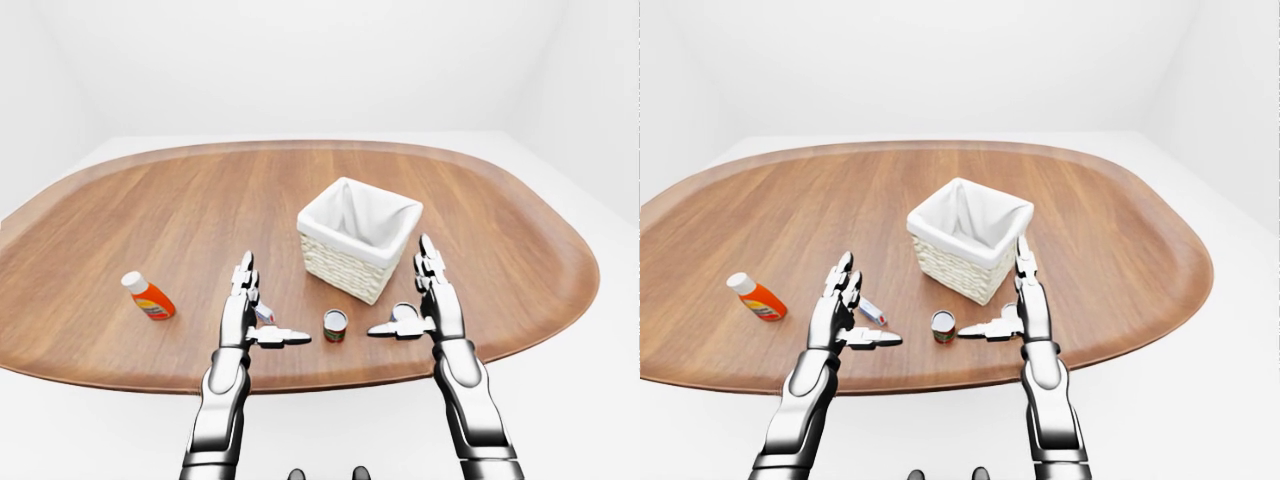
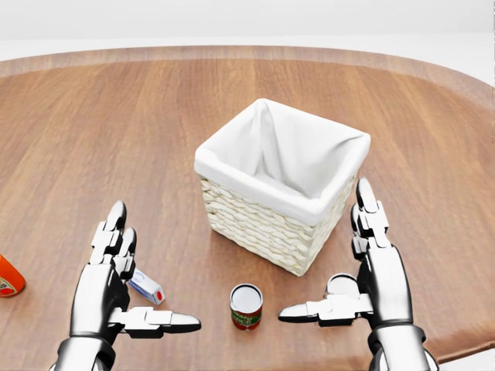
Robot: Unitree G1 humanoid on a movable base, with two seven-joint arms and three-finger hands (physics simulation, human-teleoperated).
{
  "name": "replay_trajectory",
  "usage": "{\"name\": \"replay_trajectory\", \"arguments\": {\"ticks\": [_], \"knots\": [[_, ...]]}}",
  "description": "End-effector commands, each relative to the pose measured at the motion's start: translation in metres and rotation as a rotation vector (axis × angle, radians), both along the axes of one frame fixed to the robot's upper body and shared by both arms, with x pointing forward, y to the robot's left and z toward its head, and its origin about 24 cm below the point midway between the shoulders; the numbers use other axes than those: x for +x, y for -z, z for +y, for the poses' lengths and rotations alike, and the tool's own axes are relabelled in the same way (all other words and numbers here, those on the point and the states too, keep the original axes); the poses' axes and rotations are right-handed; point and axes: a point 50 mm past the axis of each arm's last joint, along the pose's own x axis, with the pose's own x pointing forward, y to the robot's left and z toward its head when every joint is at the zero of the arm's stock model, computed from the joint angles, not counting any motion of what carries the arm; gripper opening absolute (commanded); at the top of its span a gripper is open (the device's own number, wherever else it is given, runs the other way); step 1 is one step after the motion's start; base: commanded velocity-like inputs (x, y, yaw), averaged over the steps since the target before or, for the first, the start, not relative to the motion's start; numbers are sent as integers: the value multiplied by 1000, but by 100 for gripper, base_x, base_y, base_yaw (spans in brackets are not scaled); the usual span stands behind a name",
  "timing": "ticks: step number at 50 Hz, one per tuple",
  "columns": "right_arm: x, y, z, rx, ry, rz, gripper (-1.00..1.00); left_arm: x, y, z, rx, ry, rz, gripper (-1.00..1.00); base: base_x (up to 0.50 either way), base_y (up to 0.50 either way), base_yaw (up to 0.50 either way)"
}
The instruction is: Pick up the alphabet soup and the cream cheese box, and put them in the basket.
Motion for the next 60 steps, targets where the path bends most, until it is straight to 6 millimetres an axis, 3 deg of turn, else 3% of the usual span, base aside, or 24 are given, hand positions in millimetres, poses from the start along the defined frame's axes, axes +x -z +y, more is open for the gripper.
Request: {"name": "replay_trajectory", "arguments": {"ticks": [1, 16, 22, 41, 47, 51, 60], "knots": [[-4, -7, -8, -6, 36, -28, 100, -1, -1, -2, -2, 7, -1, 100, -11, -50, 0], [-6, -11, -7, -24, 36, -29, 100, -1, -1, -2, -3, 9, -1, 100, 0, -1, 0], [-4, -4, -4, -78, 24, -7, 100, -2, 0, -3, -5, 12, -1, 100, 0, 0, 0], [-1, 1, -15, -112, 102, 64, 100, -3, -1, -3, -8, 17, -1, 100, 48, -9, 0], [-23, -12, -20, -190, 135, 38, 100, -2, 0, -3, -9, 16, -1, 100, 0, 0, 0], [-47, -10, -19, -290, 117, 69, 100, -2, 2, -3, -12, 17, 2, 100, 0, 0, 0], [-71, -16, -8, -427, 63, 85, 100, -1, 0, -2, -16, 11, 2, 100, 0, 0, 0]]}}
